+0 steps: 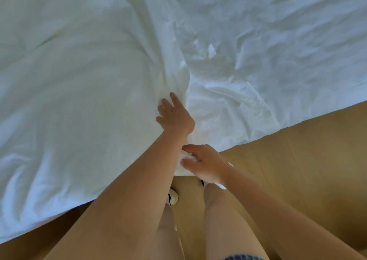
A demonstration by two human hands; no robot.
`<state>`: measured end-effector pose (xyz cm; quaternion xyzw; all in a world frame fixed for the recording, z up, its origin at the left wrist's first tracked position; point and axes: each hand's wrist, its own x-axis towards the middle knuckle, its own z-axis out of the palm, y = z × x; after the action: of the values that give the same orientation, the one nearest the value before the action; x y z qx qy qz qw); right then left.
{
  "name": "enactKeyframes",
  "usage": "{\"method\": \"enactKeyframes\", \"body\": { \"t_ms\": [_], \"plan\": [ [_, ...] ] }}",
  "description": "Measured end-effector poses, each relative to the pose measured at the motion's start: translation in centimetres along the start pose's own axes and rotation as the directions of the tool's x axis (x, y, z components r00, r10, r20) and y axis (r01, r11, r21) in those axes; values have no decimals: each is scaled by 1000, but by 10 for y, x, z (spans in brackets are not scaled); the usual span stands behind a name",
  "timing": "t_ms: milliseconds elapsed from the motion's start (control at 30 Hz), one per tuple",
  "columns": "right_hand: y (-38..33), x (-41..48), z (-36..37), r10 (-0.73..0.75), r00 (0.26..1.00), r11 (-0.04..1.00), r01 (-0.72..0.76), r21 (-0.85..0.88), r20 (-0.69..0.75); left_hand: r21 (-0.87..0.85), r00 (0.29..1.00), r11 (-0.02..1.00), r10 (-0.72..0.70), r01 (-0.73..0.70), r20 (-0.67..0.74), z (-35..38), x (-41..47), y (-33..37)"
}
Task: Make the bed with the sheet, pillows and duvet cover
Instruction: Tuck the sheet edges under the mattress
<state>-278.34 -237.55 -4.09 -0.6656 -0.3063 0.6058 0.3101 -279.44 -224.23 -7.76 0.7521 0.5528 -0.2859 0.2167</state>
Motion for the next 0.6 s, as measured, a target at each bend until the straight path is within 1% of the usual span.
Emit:
{"method": "enactKeyframes", "body": {
  "t_ms": [33, 67, 100, 133, 167, 200, 267, 300, 333, 400, 433, 467, 500, 533, 567, 600],
  "plan": [
    [0, 1, 0, -7, 1000, 1000, 7, -7, -25, 24, 999, 1000, -12, 13, -53, 2, 0, -11],
    [2, 3, -2, -10, 999, 999, 9, -31, -48, -51, 997, 998, -50, 47, -59, 3, -1, -23],
    [2, 5, -5, -5, 999, 999, 3, -42, -53, -209, 994, 973, -106, 97, -28, 3, -1, -35],
    [2, 9, -7, 7, 998, 999, -9, -37, -68, -385, 991, 913, -136, 133, 20, 2, -2, -46],
    [1, 13, -9, 33, 995, 999, -33, 4, -99, -518, 991, 847, -127, 125, 31, -1, -4, -55],
    [-5, 19, -11, 79, 988, 994, -67, 92, -133, -594, 994, 800, -107, 88, 2, -5, -8, -63],
    [-23, 39, -13, 182, 970, 938, -123, 323, -158, -646, 997, 763, -48, -7, -67, -13, -21, -81],
    [-33, 55, -11, 211, 967, 913, -143, 382, -142, -654, 997, 755, 4, -50, -71, -17, -32, -91],
    [-48, 71, -6, 220, 970, 898, -158, 411, -107, -642, 996, 761, 77, -93, -53, -20, -44, -102],
    [-81, 100, 13, 171, 984, 880, -131, 457, -47, -567, 977, 811, 207, -147, 42, -22, -66, -128],
    [-99, 112, 27, 143, 989, 878, -103, 468, -50, -527, 970, 837, 226, -145, 92, -24, -73, -143],
    [-117, 120, 43, 108, 991, 899, -62, 433, -81, -529, 974, 843, 191, -97, 125, -31, -77, -159],
    [-133, 128, 60, 69, 991, 929, -21, 370, -116, -580, 984, 814, 120, -23, 129, -40, -78, -175],
    [-149, 134, 77, 24, 991, 953, 16, 301, -128, -673, 992, 738, 42, 50, 120, -52, -76, -191],
    [-163, 140, 94, -19, 994, 966, 46, 254, -110, -765, 996, 640, -21, 79, 86, -62, -69, -207],
    [-178, 144, 109, -49, 996, 973, 64, 220, -75, -810, 997, 583, -67, 62, 28, -73, -60, -220]
  ]
}}
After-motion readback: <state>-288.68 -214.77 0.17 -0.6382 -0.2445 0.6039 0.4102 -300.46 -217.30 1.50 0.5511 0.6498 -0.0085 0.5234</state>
